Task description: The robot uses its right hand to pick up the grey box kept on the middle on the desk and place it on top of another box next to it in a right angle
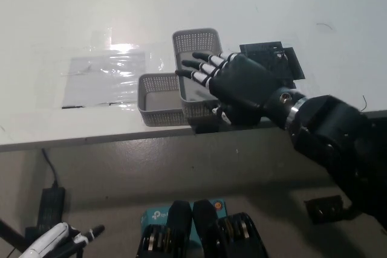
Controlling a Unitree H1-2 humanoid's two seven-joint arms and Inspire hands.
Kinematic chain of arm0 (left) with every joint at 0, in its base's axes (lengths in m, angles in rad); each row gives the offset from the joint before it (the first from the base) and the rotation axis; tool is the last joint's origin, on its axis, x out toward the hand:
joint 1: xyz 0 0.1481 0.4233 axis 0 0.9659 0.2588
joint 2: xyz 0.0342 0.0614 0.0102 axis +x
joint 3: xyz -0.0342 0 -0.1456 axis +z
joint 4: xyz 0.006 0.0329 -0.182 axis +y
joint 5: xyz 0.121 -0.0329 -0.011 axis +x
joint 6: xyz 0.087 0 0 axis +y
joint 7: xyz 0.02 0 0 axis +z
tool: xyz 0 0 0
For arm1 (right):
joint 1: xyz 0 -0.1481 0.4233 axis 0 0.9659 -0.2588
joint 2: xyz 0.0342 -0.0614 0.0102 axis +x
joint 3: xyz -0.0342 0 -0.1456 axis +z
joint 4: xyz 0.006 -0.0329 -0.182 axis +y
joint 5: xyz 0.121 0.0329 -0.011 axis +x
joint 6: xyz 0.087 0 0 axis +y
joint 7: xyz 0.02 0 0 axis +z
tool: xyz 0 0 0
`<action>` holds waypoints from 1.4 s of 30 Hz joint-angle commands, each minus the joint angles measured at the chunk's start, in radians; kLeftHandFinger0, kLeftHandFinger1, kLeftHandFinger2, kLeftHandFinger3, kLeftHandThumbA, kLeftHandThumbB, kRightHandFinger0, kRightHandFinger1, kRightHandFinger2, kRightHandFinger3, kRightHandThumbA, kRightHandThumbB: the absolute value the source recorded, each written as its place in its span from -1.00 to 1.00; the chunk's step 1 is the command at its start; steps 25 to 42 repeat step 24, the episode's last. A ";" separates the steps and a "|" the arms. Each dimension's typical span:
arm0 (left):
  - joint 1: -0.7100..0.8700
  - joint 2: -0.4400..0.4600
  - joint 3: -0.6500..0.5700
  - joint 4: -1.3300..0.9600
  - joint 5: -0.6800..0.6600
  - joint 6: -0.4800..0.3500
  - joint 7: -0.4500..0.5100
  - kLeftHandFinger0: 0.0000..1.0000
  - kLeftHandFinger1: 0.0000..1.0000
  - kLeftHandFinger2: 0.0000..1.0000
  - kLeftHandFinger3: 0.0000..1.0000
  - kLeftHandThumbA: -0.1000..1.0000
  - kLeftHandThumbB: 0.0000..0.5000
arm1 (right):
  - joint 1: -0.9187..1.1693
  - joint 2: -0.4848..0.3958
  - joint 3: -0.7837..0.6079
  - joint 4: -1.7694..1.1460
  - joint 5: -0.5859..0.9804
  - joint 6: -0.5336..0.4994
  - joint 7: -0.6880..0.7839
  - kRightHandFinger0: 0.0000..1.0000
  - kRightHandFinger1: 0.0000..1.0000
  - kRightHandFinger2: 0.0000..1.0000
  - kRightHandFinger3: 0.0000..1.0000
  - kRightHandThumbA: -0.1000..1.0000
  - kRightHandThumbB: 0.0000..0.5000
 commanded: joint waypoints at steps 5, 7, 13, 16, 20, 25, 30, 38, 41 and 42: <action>-0.005 0.016 0.012 0.006 0.003 -0.019 0.007 -0.97 -1.00 -1.00 -0.69 0.84 -0.19 | -0.047 -0.112 -0.157 -0.391 0.262 0.389 0.429 0.76 1.00 1.00 1.00 0.11 0.37; -0.011 0.016 0.013 0.008 0.003 -0.017 0.005 -1.00 -1.00 -1.00 -0.70 0.84 -0.17 | -0.057 -0.151 -0.192 -0.493 0.303 0.535 0.518 0.94 1.00 1.00 1.00 0.17 0.29; -0.015 0.012 0.014 0.003 -0.002 -0.013 -0.001 -1.00 -0.98 -0.96 -0.75 0.86 -0.01 | 0.156 -0.077 -0.439 -0.597 0.413 0.544 0.271 -0.11 0.35 0.68 0.82 -0.16 -0.14; -0.013 0.004 0.013 0.002 -0.004 -0.008 0.001 -1.00 -0.96 -0.94 -0.76 0.80 -0.11 | 0.331 0.056 -0.570 -0.529 0.493 0.478 0.092 -0.47 -0.31 0.07 0.49 -0.33 -0.53; -0.014 0.008 0.003 0.012 0.014 -0.030 0.008 -1.00 -0.98 -0.93 -0.71 0.88 -0.11 | 0.505 0.216 -0.669 -0.314 0.521 0.257 -0.133 -0.67 -0.47 -0.21 0.33 -0.58 -0.52; 0.005 0.002 0.008 0.001 0.015 -0.021 0.018 -0.98 -1.00 -0.96 -0.70 0.87 -0.06 | 0.556 0.278 -0.725 -0.141 0.543 0.104 -0.244 -0.71 -0.51 -0.27 0.35 -0.74 -0.62; 0.005 0.002 0.008 0.001 0.015 -0.021 0.018 -0.98 -1.00 -0.96 -0.70 0.87 -0.06 | 0.556 0.278 -0.725 -0.141 0.543 0.104 -0.244 -0.71 -0.51 -0.27 0.35 -0.74 -0.62; 0.005 0.002 0.008 0.001 0.015 -0.021 0.018 -0.98 -1.00 -0.96 -0.70 0.87 -0.06 | 0.556 0.278 -0.725 -0.141 0.543 0.104 -0.244 -0.71 -0.51 -0.27 0.35 -0.74 -0.62; 0.005 0.002 0.008 0.001 0.015 -0.021 0.018 -0.98 -1.00 -0.96 -0.70 0.87 -0.06 | 0.556 0.278 -0.725 -0.141 0.543 0.104 -0.244 -0.71 -0.51 -0.27 0.35 -0.74 -0.62; 0.005 0.002 0.008 0.001 0.015 -0.021 0.018 -0.98 -1.00 -0.96 -0.70 0.87 -0.06 | 0.556 0.278 -0.725 -0.141 0.543 0.104 -0.244 -0.71 -0.51 -0.27 0.35 -0.74 -0.62</action>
